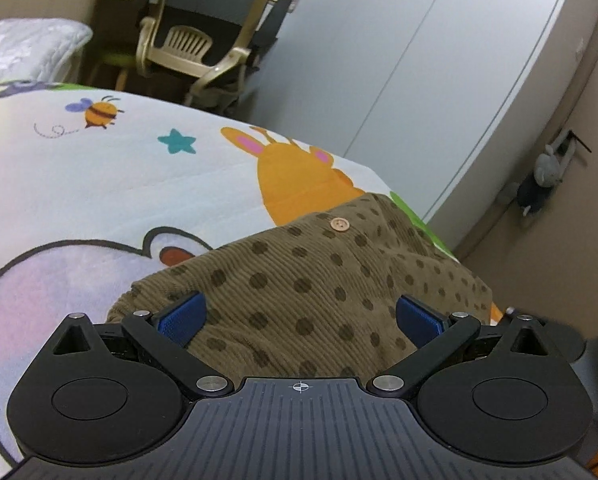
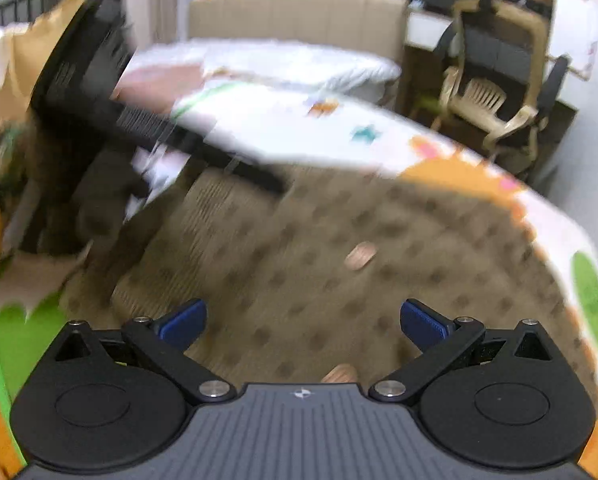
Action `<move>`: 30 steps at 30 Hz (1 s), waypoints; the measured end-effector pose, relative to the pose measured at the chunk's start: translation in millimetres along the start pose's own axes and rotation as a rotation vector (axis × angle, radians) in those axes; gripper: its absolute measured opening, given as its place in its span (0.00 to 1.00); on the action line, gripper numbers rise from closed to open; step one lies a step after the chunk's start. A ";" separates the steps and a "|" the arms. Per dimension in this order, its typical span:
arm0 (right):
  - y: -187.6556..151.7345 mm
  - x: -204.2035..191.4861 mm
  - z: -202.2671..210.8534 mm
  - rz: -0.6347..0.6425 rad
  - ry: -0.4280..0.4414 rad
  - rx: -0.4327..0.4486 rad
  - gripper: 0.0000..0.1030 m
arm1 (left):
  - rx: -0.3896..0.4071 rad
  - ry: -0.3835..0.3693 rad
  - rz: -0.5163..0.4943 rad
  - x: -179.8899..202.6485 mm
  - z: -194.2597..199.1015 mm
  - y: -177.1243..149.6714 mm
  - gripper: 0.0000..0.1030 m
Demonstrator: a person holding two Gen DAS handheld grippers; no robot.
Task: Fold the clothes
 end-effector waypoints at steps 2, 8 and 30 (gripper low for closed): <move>11.6 25.1 -3.8 -0.027 -0.094 0.024 1.00 | 0.003 -0.005 0.001 0.4 -0.3 0.8 1.00; -3.3 84.3 -42.9 -0.115 -0.301 -0.039 1.00 | 0.008 -0.021 0.003 -0.9 0.5 0.7 1.00; 31.7 157.6 -102.3 -0.354 -0.316 -0.080 1.00 | 0.001 -0.022 -0.023 0.4 6.6 -5.7 1.00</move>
Point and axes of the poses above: each gripper's, at about its wrist camera, not at the fingertips, and z roughly against the way its jaws point, x to its right, y to its top, the point moved 10 cm from there along -z, roughly the way its jaws point, and after that the axes turned 5 degrees about z, right-handed, at the moved point
